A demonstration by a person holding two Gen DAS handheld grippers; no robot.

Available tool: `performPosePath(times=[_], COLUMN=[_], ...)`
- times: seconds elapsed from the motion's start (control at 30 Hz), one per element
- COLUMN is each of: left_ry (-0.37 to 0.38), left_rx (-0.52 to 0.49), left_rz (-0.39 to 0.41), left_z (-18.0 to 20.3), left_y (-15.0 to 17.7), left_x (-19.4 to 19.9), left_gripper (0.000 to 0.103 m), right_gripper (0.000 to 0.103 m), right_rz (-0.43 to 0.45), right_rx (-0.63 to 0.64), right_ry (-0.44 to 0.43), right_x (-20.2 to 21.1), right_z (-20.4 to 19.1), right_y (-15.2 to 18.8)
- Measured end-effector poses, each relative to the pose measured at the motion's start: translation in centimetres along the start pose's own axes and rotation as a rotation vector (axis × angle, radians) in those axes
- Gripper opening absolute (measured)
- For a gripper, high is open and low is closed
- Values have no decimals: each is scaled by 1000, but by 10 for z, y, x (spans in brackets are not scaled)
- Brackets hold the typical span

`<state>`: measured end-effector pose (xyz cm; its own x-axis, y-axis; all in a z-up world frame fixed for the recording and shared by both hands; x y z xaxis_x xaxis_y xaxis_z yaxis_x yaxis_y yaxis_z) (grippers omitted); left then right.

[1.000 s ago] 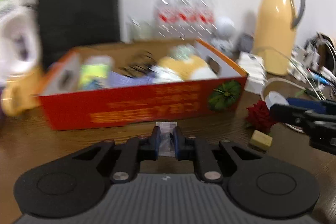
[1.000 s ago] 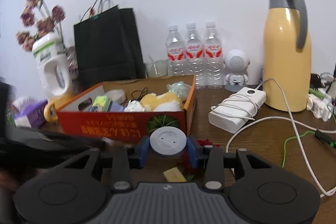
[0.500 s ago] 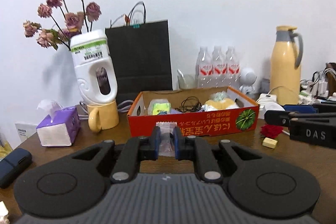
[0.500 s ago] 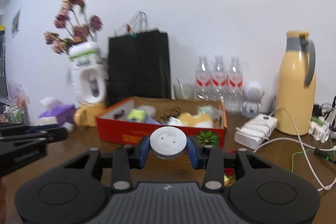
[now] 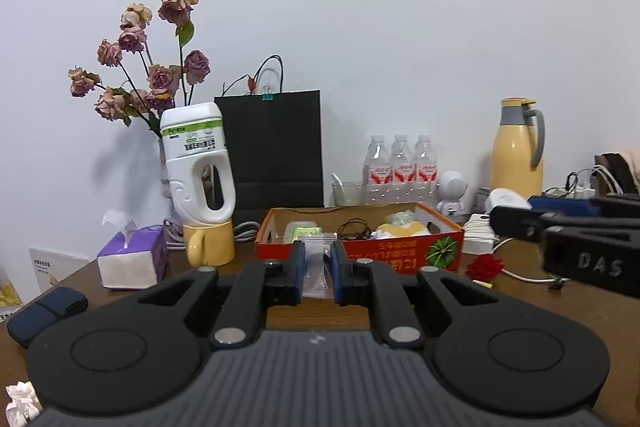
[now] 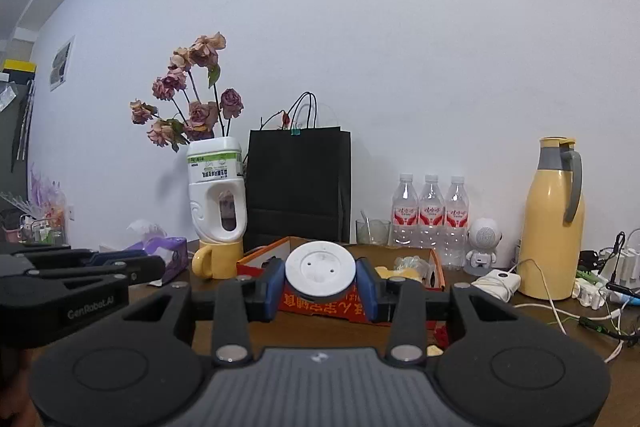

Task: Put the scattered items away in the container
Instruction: 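Carry the white disc and clear wrapper toward the box with both tools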

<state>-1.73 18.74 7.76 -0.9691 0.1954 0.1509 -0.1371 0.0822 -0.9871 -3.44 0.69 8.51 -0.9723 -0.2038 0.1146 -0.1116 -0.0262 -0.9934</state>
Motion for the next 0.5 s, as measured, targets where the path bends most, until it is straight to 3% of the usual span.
performPosePath(times=[0.23,0.5], left_ry=[48,27], left_rx=[8,38], left_rz=[-38,-106], left_z=[5,-16], left_y=[-1,-40], left_x=[-32,-139], left_gripper=[14,14], right_gripper=[38,38], right_rz=[-60,-124], right_rx=[-57,-138], right_ry=[1,-46], right_x=[-30,-124], right_z=[14,50], right_y=[3,-22])
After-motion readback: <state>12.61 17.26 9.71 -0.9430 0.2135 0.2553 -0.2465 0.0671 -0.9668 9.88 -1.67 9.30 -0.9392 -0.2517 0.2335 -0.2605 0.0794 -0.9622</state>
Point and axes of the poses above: each gripper's, at about its wrist camera, not at the fingertips, and x roughly against the way its jaws point, z to its right, y to its underside, the point moved 5 cm from there along -x, roughly the way its jaws point, and after that the axes turned 4 degrees about -y, right-handed, at the moved point
